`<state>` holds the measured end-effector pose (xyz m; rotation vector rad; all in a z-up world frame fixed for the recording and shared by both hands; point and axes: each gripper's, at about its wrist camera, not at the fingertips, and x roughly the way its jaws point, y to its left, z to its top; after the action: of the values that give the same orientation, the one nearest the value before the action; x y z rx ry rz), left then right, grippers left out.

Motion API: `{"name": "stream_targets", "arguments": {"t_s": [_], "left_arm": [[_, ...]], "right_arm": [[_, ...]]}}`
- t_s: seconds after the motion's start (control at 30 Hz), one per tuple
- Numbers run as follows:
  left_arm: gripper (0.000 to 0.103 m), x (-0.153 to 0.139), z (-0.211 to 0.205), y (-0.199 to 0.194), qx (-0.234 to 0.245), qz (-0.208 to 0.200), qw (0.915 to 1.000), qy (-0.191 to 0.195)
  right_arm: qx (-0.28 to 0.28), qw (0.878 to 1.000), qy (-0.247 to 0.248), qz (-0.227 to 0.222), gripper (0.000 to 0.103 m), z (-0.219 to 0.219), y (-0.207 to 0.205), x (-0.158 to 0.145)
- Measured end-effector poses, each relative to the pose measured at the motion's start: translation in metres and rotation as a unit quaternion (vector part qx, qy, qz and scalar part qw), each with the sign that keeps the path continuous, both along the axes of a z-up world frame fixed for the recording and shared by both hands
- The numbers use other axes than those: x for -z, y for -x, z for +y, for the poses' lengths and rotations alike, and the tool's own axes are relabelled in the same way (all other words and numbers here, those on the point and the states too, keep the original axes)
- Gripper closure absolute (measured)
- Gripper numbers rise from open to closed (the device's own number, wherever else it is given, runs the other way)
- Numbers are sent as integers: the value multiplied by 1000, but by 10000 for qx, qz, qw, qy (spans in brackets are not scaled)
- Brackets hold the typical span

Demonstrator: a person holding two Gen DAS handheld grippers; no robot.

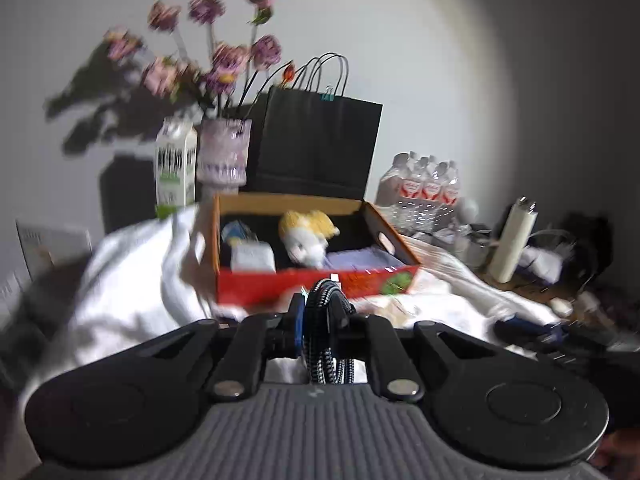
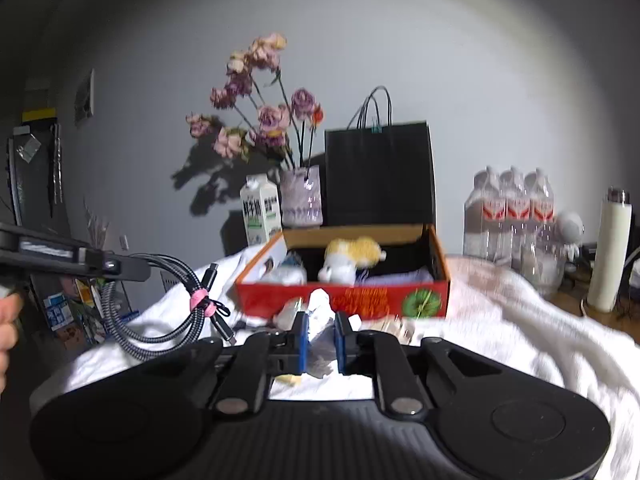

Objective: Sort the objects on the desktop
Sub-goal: 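Lower the cable and tissue into the cardboard box and open both tools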

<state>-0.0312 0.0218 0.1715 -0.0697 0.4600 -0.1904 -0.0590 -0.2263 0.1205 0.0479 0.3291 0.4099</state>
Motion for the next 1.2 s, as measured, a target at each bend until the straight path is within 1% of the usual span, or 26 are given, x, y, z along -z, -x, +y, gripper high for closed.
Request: {"name": "stream_targets", "arguments": {"t_s": [0.07,0.17,0.27,0.33,0.43,0.53,0.57,0.67,0.77,0.83,0.87,0.93,1.0,1.03,1.07,1.1,1.13,1.17,1.2], "left_arm": [[91,-7,-4,-27,60,-59,9996,-273],[91,-19,-7,-79,194,115,9988,-430],[91,-25,-11,-139,249,218,9975,-617],[91,-22,-15,-181,233,299,9968,-708],[91,-8,-14,-246,199,521,9962,-676],[91,12,-2,-305,215,902,9947,-433],[91,19,2,-323,183,1027,9936,-433],[89,35,12,-361,67,1206,9906,-637],[86,49,20,-383,27,1479,9855,-836],[78,63,17,-395,-75,1573,9801,-1206],[74,70,15,-399,-135,1616,9773,-1361],[65,78,12,-403,-95,1709,9743,-1462],[36,79,12,-402,-187,1606,9758,-1471],[31,77,11,-401,-264,1507,9768,-1498],[25,73,12,-398,-370,1403,9785,-1467],[23,68,12,-396,-450,1337,9802,-1388],[23,63,13,-393,-499,1314,9817,-1288],[22,58,14,-391,-550,1335,9822,-1198],[19,53,14,-388,-645,1387,9816,-1142]], "right_arm": [[9,9999,43,-94,91,-6,-13,-9],[-34,9999,73,-147,91,-12,-44,-25],[-152,9997,170,-116,91,-11,-91,-40],[-186,9993,325,-68,91,-6,-131,-47],[-151,9984,500,238,91,3,-199,-49],[-73,9965,534,639,91,13,-266,-43],[-80,9954,527,792,91,17,-287,-40],[6,9917,666,1100,91,28,-340,-25],[122,9859,946,1371,91,41,-383,-8],[178,9819,1040,1571,91,47,-407,6],[202,9796,1081,1683,89,49,-419,13],[369,9742,1219,1861,84,53,-436,26],[576,9708,1349,1898,69,55,-443,31],[603,9709,1345,1889,66,54,-443,31],[621,9720,1298,1859,61,53,-441,29],[616,9736,1232,1821,56,50,-438,26],[582,9749,1185,1793,54,49,-433,22],[564,9759,1163,1760,50,48,-428,19],[565,9765,1174,1718,46,48,-422,15]]}}
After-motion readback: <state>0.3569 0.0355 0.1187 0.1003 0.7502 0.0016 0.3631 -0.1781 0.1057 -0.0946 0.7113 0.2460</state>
